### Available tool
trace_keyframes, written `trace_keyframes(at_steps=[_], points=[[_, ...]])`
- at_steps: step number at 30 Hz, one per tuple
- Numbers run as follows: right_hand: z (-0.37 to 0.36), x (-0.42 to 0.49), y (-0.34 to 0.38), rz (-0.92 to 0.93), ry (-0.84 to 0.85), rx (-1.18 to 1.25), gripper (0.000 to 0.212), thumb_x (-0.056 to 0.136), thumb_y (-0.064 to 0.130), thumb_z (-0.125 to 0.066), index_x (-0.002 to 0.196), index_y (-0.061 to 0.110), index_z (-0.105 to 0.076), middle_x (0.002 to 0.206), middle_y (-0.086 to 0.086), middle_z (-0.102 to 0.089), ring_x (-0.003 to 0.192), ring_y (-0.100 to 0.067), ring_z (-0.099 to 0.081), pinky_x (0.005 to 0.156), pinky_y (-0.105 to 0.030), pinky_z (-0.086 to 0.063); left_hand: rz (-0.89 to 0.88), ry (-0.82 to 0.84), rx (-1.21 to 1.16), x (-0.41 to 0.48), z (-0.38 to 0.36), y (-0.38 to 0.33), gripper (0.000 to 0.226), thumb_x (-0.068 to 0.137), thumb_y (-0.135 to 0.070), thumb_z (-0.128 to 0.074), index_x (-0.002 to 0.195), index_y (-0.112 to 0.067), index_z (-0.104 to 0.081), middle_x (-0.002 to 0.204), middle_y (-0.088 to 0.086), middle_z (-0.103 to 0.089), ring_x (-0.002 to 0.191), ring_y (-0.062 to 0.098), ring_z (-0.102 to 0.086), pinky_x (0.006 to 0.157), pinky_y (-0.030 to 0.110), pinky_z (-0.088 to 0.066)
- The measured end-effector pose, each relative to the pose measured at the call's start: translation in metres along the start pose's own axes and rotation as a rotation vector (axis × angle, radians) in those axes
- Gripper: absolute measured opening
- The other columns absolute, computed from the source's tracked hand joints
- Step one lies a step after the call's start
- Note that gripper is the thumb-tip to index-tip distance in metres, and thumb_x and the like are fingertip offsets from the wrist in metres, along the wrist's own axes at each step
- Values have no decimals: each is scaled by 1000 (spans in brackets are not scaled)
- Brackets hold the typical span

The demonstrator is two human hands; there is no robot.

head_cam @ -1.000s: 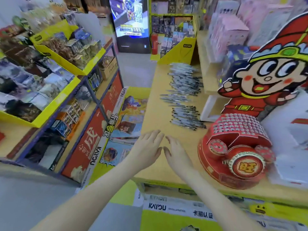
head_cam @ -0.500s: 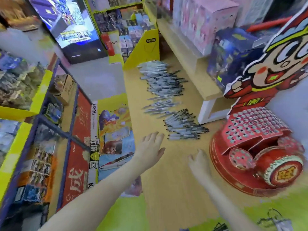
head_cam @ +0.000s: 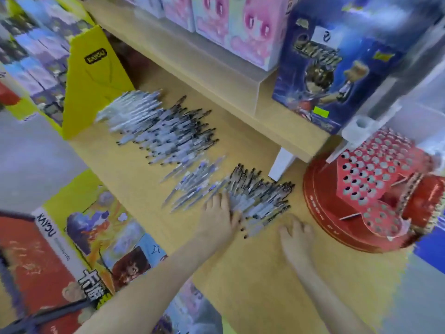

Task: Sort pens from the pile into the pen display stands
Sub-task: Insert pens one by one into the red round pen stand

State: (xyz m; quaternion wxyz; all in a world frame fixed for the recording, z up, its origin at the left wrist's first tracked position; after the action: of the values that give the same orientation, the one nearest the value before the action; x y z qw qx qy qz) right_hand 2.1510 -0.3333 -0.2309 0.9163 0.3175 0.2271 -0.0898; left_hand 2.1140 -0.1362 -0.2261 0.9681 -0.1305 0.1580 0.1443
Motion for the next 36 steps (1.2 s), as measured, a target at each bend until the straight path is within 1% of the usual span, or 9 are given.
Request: trace_keyframes(at_steps=[11, 15, 17, 19, 21, 27, 30, 32, 36], points=[[-37, 12, 52, -364, -150, 258, 67, 96, 48, -42, 148, 11, -21, 152, -10, -13, 136, -32, -24, 108, -41, -27, -169, 122, -226, 50, 11, 2, 64, 104, -41, -18, 151, 0, -8, 152, 17, -17, 139, 32, -16, 114, 38, -14], [-53, 25, 55, -438, -113, 417, 79, 90, 58, -46, 151, 24, -8, 155, -7, -5, 142, -31, -14, 114, -43, -22, -204, 111, -233, 53, 10, -20, 73, 93, -40, -7, 137, 11, -33, 130, 27, -40, 115, 38, -39, 102, 38, -26], [-59, 29, 60, -465, -82, 479, 92, 77, 71, -48, 150, 31, -9, 154, -6, -5, 139, -34, -24, 109, -50, -31, -162, 141, -229, 55, 7, -30, 75, 87, -38, -1, 137, 10, -31, 131, 26, -39, 115, 37, -40, 102, 37, -24], [-65, 32, 61, -471, -57, 566, 108, 53, 83, -47, 146, 38, -15, 149, -4, -10, 128, -36, -40, 99, -55, -42, -133, 248, -268, 58, -2, -35, 59, 97, -33, -24, 143, 4, -17, 140, 20, -26, 126, 32, -29, 107, 32, -17], [-67, 32, 61, -460, -54, 674, 115, 41, 89, -47, 140, 36, -24, 141, -5, -22, 126, -33, -42, 97, -54, -45, -146, 315, -367, 58, -6, -40, 70, 93, -25, -55, 145, 0, -16, 140, 16, -23, 128, 30, -28, 110, 30, -21], [-69, 23, 60, -418, 58, 1036, 73, 68, 64, -66, 124, 25, -42, 129, -12, -50, 100, -29, -61, 58, -40, -58, -111, 429, -654, 50, -2, -45, 65, 95, -45, -51, 143, -10, -25, 136, 7, -26, 128, 22, -28, 112, 36, -28], [-73, 14, 59, -402, 128, 1177, 42, 95, 50, -44, 127, 23, -44, 127, -9, -56, 108, -25, -62, 67, -37, -57, -101, 502, -759, 46, -1, -39, 56, 98, -37, -48, 143, -11, -27, 133, 5, -28, 123, 16, -39, 105, 29, -36], [-75, 8, 56, -379, 182, 1234, 42, 100, 46, -32, 133, 22, -44, 131, -6, -57, 113, -18, -61, 77, -34, -56, -106, 517, -795, 43, 0, -34, 54, 96, -35, -50, 141, -12, -30, 130, 4, -30, 117, 13, -41, 101, 25, -36], [-76, -7, 55, -356, 263, 1264, 47, 102, 44, -22, 136, 20, -44, 124, 1, -64, 110, -8, -62, 79, -26, -53, -12, 549, -879, 36, -5, -27, 59, 88, -34, -62, 134, -11, -34, 124, 4, -34, 113, 24, -51, 92, 37, -50]])
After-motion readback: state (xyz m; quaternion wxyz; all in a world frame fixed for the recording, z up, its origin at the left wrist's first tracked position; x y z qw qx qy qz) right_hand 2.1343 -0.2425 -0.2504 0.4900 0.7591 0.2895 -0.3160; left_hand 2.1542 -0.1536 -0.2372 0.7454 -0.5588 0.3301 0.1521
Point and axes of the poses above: each hand's wrist, its own x-axis towards the middle knuckle, its own z-axis out of the back of the hand, y = z × x, the point moved 4 cm from there along x, towards the middle knuckle
